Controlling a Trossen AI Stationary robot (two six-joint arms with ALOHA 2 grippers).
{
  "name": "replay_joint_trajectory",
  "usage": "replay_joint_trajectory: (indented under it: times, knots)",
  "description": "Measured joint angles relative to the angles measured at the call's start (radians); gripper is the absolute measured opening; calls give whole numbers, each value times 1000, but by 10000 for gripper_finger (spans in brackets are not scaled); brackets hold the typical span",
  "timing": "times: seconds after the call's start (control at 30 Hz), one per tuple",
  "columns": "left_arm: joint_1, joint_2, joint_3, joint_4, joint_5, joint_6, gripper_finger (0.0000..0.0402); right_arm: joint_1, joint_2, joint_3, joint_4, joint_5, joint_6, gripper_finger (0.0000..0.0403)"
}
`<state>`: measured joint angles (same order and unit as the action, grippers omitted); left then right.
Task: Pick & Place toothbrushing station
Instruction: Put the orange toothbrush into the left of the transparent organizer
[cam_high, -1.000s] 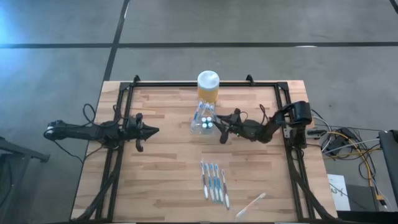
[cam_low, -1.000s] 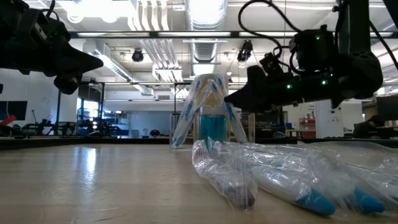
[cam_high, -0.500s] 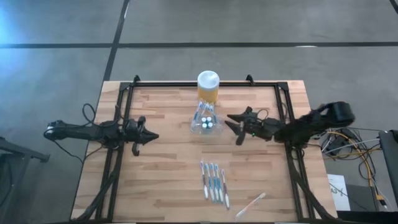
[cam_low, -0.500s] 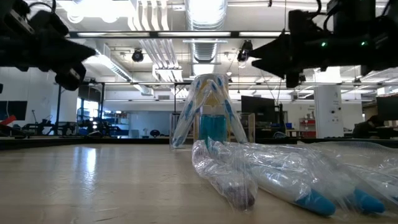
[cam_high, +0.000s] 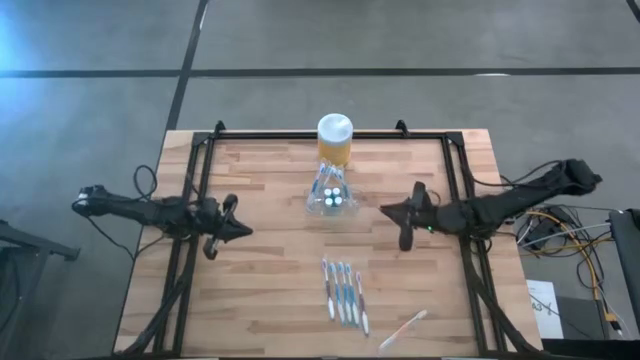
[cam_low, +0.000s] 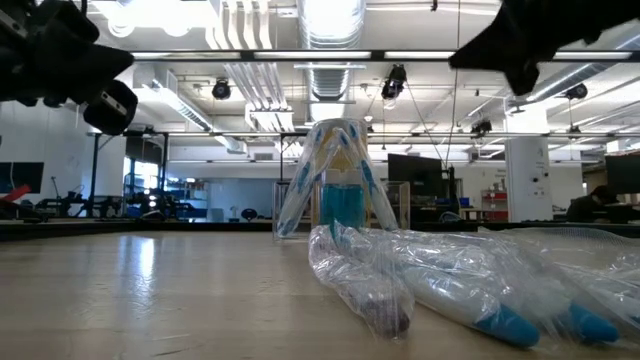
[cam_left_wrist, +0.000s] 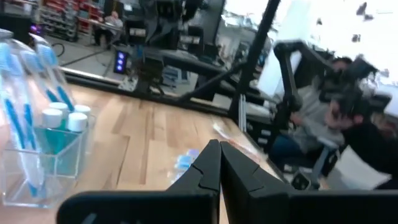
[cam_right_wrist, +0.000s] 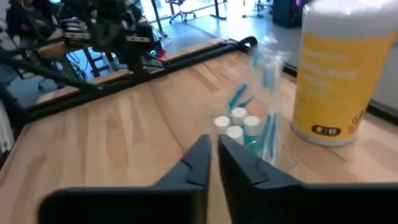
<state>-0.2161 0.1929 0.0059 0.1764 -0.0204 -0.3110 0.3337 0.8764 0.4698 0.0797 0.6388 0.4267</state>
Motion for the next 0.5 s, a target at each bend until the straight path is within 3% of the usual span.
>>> replay_joint_trajectory:
  times: [0.27,0.37,0.5]
  knots:
    - [-110,71,24,145,-4,69,3,317,57,122,-72,173,1,9]
    - [-164,119,69,155,-43,103,3,398,89,156,-76,203,-2,8]
    - [-239,235,125,213,-62,108,2,458,144,199,-77,251,109,8]
